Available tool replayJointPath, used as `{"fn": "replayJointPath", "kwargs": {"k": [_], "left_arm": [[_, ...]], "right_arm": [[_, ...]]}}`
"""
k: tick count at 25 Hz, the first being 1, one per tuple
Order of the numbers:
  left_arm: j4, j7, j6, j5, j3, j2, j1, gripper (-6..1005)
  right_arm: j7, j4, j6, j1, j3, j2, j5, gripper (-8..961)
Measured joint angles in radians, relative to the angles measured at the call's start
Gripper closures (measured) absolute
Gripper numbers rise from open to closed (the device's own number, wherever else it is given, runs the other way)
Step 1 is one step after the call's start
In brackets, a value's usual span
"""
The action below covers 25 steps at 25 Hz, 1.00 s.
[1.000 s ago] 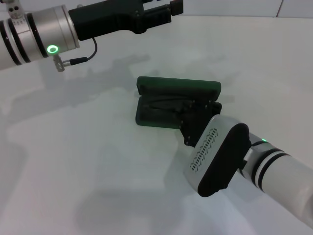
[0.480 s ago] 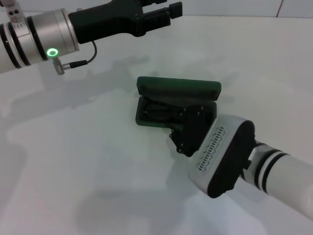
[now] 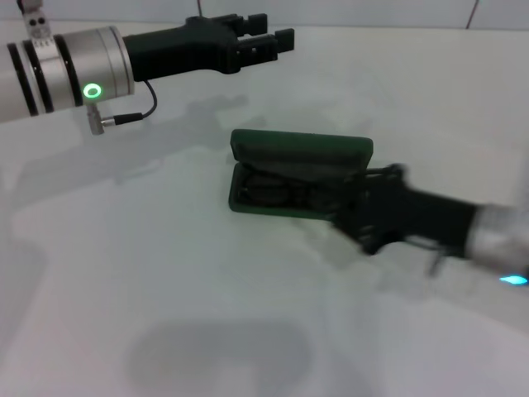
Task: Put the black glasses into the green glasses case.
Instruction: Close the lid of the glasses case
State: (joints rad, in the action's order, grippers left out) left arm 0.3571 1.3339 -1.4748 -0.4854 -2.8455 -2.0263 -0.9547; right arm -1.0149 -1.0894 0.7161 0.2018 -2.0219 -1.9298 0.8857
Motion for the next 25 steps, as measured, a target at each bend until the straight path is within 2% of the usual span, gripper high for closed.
{"fn": "replayJointPath", "kwargs": {"k": [2,4,7,9,12,15,18,19,20,22,25], "left_arm": [[0.0,0.01,0.029,0.015,0.0,-0.002,-0.007,349],[0.0,0.011,0.043,0.033,0.0,-0.005,-0.016,350],[-0.001,0.006,0.046,0.12,0.0,-0.009,-0.047,350],[-0.004,-0.011,0.018,0.197,0.0,-0.007,-0.06,349],[-0.004,-0.07,-0.069,0.3,0.0,-0.001,-0.059,349],[-0.003,-0.099,-0.118,0.397,0.0,-0.006,-0.066,349],[-0.001,-0.073,-0.091,0.474,0.0,-0.027,-0.085,349],[-0.001,-0.073,-0.091,0.474,0.0,-0.027,-0.085,349],[-0.001,-0.04,-0.042,0.545,0.0,-0.047,-0.106,349],[-0.004,-0.019,-0.005,0.585,0.0,-0.057,-0.122,349],[-0.033,0.02,0.068,0.626,0.0,-0.062,-0.143,350]], "right_arm": [[-0.076,0.17,0.252,0.04,0.182,0.001,0.003,721],[-0.094,0.372,0.457,0.096,0.358,-0.008,0.004,721],[-0.088,0.627,0.653,0.166,0.565,-0.003,0.003,721],[-0.081,0.702,0.691,0.179,0.631,0.009,0.003,721],[-0.07,0.713,0.694,0.172,0.689,0.012,0.003,721],[-0.066,0.706,0.694,0.163,0.746,0.006,0.002,721],[-0.066,0.705,0.694,0.164,0.789,-0.004,0.001,721],[-0.066,0.704,0.693,0.165,0.794,-0.005,0.001,721],[-0.066,0.704,0.692,0.168,0.797,-0.007,0.001,721],[-0.065,0.703,0.692,0.173,0.798,-0.007,0.001,721],[-0.065,0.7,0.691,0.175,0.799,-0.007,0.001,721]]}}
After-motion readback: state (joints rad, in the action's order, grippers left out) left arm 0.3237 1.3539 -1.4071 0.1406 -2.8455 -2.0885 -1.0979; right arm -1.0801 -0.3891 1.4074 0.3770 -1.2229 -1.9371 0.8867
